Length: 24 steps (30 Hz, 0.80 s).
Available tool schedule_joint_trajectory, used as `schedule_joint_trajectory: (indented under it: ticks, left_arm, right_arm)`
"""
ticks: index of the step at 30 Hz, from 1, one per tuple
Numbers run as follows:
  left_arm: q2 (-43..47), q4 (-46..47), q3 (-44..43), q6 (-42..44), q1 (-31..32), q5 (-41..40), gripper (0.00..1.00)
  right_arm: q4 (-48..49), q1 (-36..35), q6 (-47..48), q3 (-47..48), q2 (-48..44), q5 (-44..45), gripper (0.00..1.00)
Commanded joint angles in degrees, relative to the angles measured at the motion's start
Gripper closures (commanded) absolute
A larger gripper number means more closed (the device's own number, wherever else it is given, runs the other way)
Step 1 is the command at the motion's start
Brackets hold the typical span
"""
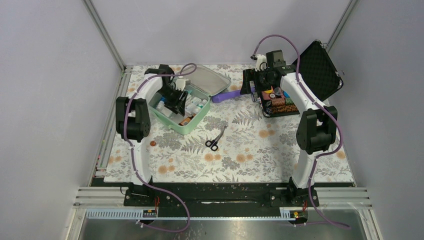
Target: Organize the medicine kit
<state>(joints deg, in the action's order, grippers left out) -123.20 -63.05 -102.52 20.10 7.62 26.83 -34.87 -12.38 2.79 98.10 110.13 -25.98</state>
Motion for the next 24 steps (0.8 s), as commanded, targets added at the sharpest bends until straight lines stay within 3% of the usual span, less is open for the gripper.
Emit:
schedule_joint_trajectory:
  ticks: [1, 9, 14, 19, 24]
  left_arm:
    - [10.2, 3.4, 0.7, -3.5, -0.1, -0.6, 0.47]
    - [25.1, 24.3, 11.9, -6.2, 7.8, -0.9, 0.40]
    - [28.2, 37.7, 19.6, -12.3, 14.3, -2.0, 0.38]
    - [27.3, 42.7, 23.7, -14.5, 22.7, -0.8, 0.38]
    - [24.2, 43.7, 27.3, -11.2, 28.3, -2.3, 0.39]
  right_arm:
    - [-0.2, -0.6, 0.9, -0.7, -1.5, 0.0, 0.04]
    - [-1.6, -0.6, 2.8, -7.1, -7.9, 1.8, 0.04]
    - [-5.6, -0.5, 8.5, -11.9, -14.9, 8.0, 0.00]
    - [-8.7, -0.1, 11.6, -15.4, -20.5, 14.6, 0.01]
    - [-5.3, 2.0, 6.5, -16.9, -24.4, 12.5, 0.00]
